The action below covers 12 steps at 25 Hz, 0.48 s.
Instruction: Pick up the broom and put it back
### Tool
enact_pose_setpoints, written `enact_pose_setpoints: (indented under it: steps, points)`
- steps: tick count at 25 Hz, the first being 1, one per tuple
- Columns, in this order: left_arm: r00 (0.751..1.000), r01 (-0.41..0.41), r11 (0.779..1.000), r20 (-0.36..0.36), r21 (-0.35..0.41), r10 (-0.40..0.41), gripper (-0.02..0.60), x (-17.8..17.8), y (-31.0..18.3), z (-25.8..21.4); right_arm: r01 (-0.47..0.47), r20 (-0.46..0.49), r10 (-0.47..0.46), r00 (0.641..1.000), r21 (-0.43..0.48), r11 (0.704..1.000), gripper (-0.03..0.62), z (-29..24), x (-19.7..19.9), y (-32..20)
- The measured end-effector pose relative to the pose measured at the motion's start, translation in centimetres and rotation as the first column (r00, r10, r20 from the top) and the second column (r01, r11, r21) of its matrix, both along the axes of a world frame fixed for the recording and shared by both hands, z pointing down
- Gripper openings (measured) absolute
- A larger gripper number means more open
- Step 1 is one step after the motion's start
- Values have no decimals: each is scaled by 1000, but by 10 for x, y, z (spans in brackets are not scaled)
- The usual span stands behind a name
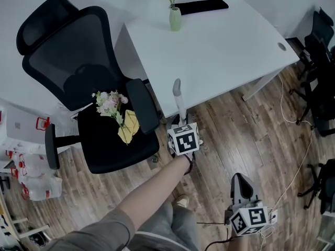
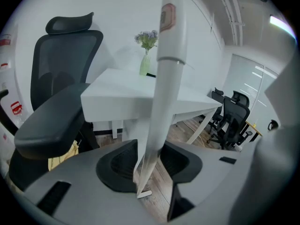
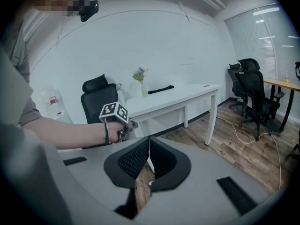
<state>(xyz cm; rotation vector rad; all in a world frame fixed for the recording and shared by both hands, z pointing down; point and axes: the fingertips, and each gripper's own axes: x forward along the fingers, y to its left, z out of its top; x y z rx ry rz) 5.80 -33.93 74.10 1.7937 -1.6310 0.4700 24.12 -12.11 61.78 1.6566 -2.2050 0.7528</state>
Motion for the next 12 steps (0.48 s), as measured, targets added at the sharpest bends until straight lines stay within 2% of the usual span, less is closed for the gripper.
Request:
enact_pose_setpoints:
  steps: [1,6,8,12]
  points:
    - [1000,3,1000,-8,1,-3,169,-1,0,3,0,2,0,1000,-1,1000,32,0,-1,-1]
    - [1000,-22,1000,0,-2,22,198,0,7,6,1,1,-1,1000,-8,1000,32,-1,0,-3]
    - [999,-48,999,-16,-10,47,254,2,12,3,-4,-1,4,1000,-11,1000,32,-1,-1,-3]
    - [995,-100,995,-6,-3,100,261,-3,32,-14,-26,28,26,999,-20,999,32,-14,-3,-3]
